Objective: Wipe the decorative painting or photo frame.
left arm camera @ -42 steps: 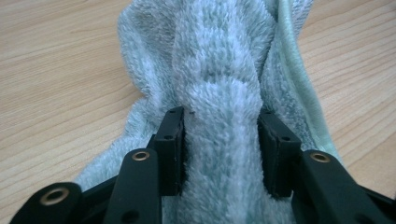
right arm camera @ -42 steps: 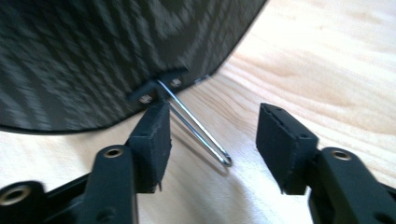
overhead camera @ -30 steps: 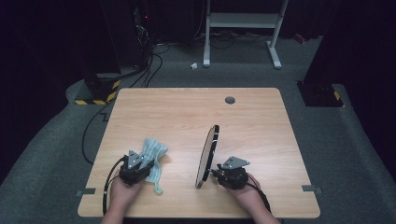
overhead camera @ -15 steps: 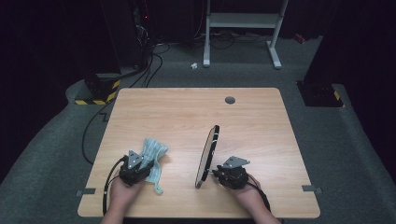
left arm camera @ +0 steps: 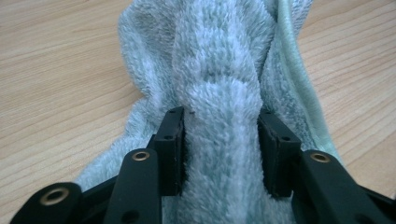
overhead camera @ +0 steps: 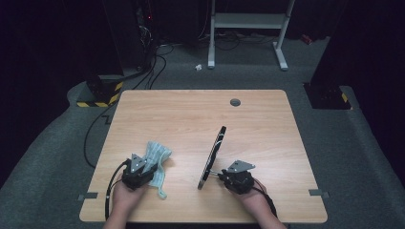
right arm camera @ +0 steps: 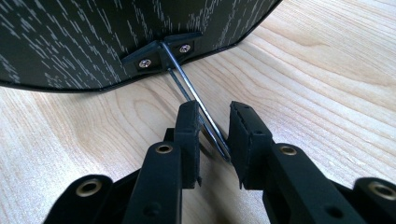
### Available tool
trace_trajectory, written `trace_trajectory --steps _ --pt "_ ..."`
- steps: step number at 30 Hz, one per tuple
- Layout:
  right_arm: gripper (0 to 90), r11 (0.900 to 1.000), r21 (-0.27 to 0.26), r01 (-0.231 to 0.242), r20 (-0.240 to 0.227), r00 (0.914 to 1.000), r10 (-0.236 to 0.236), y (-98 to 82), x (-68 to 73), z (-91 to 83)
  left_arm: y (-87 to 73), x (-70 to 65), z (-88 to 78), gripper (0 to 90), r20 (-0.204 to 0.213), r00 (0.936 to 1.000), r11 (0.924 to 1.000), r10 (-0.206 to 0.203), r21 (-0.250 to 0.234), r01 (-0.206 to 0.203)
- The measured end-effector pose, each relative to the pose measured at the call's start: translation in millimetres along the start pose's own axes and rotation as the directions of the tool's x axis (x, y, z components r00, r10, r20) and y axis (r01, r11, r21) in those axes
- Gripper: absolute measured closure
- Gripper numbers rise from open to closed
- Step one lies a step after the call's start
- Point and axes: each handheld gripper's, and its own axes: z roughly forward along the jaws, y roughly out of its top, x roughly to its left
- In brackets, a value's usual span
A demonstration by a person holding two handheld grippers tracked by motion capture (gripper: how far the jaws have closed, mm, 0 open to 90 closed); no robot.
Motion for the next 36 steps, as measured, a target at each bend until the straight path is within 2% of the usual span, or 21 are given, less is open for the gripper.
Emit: trace_trajectory --steps 13,20,23,30,34,36 --pt "81.7 1.000 0.000 0.005 0.021 0.9998 -0.005 -0.4 -0.2 -0.3 0.0 0.0 0.0 57.3 0.000 1.0000 1.0000 -0.001 0.000 0.001" --pt "87.5 1.000 0.002 -0.024 0.014 0.9996 0.024 -0.6 -1.3 -0.8 0.0 0.0 0.0 57.4 0.001 1.0000 1.0000 -0.003 0.000 0.003" --pt "88.1 1.000 0.000 -0.023 0.026 0.9994 0.023 -0.2 -0.2 -0.1 0.0 0.1 0.0 57.4 0.001 1.0000 1.0000 -0.001 0.000 0.001" --pt "86.8 0.999 0.001 -0.033 0.035 0.9988 0.033 1.2 1.9 1.5 0.1 0.0 0.0 57.3 0.000 1.0000 1.0000 0.000 0.000 0.000" --pt "79.3 0.999 0.000 -0.033 0.037 0.9988 0.033 1.2 2.8 1.3 0.2 -0.2 0.3 56.0 0.003 1.0000 1.0000 0.002 0.002 -0.002" --pt "77.5 1.000 0.001 -0.022 0.042 0.9989 0.021 1.0 4.0 1.1 0.4 -2.8 0.7 56.3 -0.011 0.9995 0.9996 0.029 0.003 -0.029"
